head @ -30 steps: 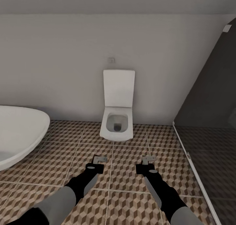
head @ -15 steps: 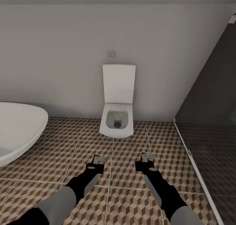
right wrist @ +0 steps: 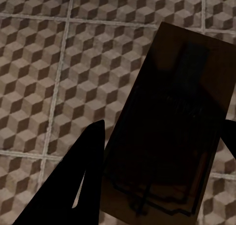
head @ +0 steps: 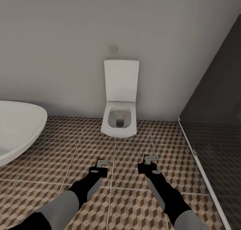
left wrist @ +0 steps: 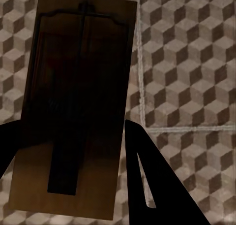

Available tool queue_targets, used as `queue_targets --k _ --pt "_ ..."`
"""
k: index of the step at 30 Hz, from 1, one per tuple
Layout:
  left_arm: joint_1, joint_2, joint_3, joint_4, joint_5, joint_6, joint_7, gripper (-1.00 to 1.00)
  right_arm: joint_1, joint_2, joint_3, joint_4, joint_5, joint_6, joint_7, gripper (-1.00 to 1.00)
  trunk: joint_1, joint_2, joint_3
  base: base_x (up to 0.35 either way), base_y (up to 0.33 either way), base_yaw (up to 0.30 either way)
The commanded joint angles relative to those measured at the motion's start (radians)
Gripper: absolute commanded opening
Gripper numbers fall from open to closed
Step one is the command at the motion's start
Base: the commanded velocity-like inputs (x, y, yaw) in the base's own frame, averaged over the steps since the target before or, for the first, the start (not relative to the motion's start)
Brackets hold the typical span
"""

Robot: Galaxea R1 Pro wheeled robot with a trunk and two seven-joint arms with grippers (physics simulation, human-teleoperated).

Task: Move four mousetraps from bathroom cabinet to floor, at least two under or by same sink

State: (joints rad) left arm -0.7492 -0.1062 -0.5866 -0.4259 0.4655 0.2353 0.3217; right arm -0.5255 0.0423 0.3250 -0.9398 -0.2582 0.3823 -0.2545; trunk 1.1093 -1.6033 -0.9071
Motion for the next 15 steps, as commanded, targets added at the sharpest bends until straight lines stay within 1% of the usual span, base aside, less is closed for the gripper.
queue_targets --k 1,12,15 --pt "-0.001 0.0 -0.009 -0.002 0.004 0.006 0.008 -1.0 -0.001 0.0 0.003 -0.002 -0.01 0.003 -0.009 -1.0 0.004 -0.008 -0.006 0.0 0.0 0.0" --pt "-0.001 -0.001 -0.009 -0.002 0.004 0.006 0.008 -1.0 -0.001 0.001 0.004 -0.002 -0.01 0.003 -0.009 -1.0 0.046 -0.085 -0.058 0.0 0.0 0.0" --pt "-0.001 -0.001 -0.009 -0.003 0.004 0.005 0.008 -1.0 -0.001 0.001 0.004 -0.002 -0.01 0.003 -0.009 -1.0 0.046 -0.085 -0.062 0.0 0.0 0.0"
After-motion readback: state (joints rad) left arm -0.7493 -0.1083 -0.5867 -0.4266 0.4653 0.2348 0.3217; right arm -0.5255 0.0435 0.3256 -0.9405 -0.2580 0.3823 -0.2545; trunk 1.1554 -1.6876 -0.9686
